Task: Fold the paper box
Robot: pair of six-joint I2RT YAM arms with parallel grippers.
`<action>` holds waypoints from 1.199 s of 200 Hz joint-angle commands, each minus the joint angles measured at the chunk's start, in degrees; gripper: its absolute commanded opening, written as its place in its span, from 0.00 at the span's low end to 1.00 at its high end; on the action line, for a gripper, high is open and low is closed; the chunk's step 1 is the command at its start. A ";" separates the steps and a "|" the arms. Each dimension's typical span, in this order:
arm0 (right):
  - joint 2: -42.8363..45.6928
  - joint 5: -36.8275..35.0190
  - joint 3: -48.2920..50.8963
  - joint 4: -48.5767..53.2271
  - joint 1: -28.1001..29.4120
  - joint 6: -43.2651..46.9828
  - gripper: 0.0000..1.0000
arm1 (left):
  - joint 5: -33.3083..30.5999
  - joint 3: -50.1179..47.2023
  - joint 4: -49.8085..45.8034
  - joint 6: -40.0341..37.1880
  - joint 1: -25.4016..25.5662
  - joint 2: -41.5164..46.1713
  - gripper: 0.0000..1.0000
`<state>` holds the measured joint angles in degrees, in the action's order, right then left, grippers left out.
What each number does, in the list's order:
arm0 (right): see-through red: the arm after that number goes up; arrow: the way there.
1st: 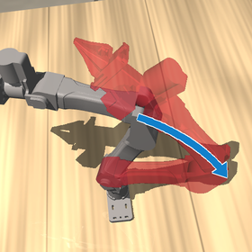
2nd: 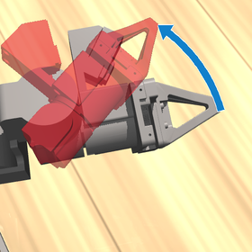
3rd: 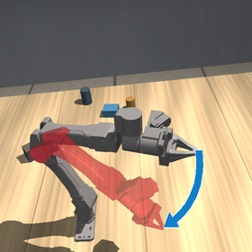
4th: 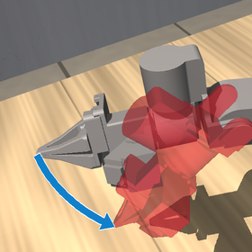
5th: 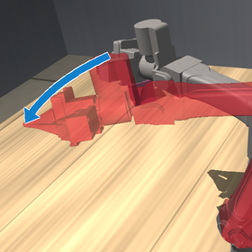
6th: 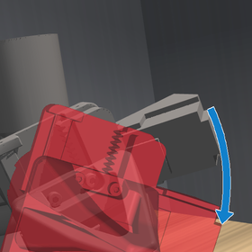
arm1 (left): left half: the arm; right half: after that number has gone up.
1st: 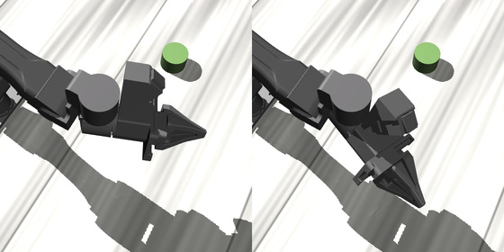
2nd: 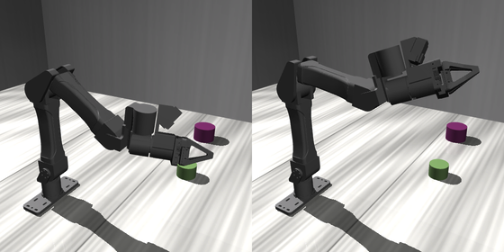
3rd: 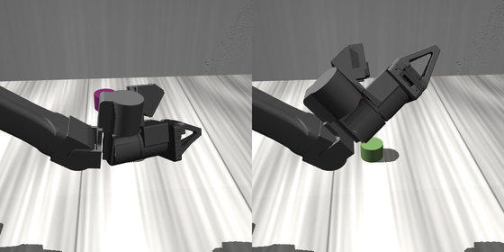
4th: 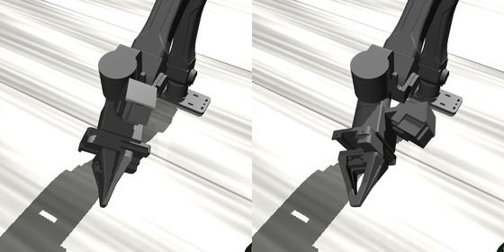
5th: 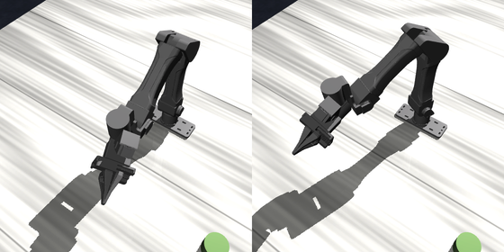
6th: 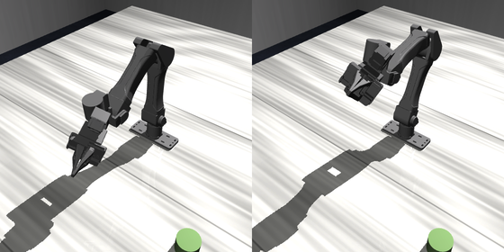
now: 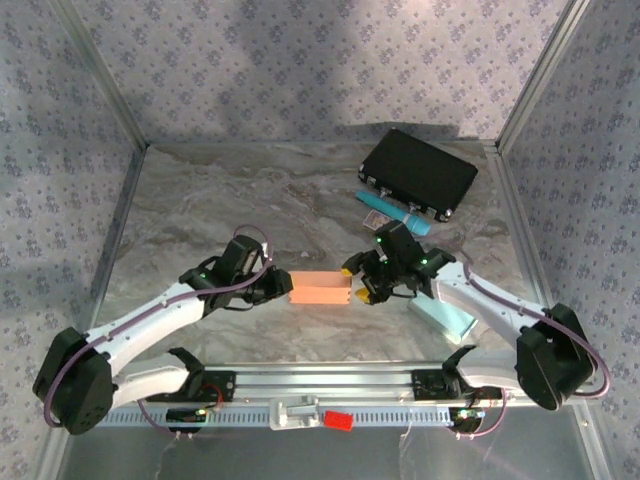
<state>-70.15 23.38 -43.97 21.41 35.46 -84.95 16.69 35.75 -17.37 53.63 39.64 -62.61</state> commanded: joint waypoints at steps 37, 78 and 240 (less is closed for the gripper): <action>6.60 -5.54 10.74 -19.87 4.25 -28.97 0.78 | -5.59 -3.99 -2.33 -0.85 3.69 1.82 0.24; 7.21 -8.03 10.87 -15.40 7.47 -34.68 0.81 | -8.28 -5.37 -1.95 0.66 6.29 2.92 0.23; 10.32 -12.96 -7.81 15.58 -3.39 15.57 0.99 | -16.30 1.22 -10.48 2.56 5.69 10.77 0.37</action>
<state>-63.59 17.96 -41.47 23.92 35.70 -93.47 4.58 29.87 -23.92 58.76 48.69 -54.72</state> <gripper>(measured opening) 0.755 0.328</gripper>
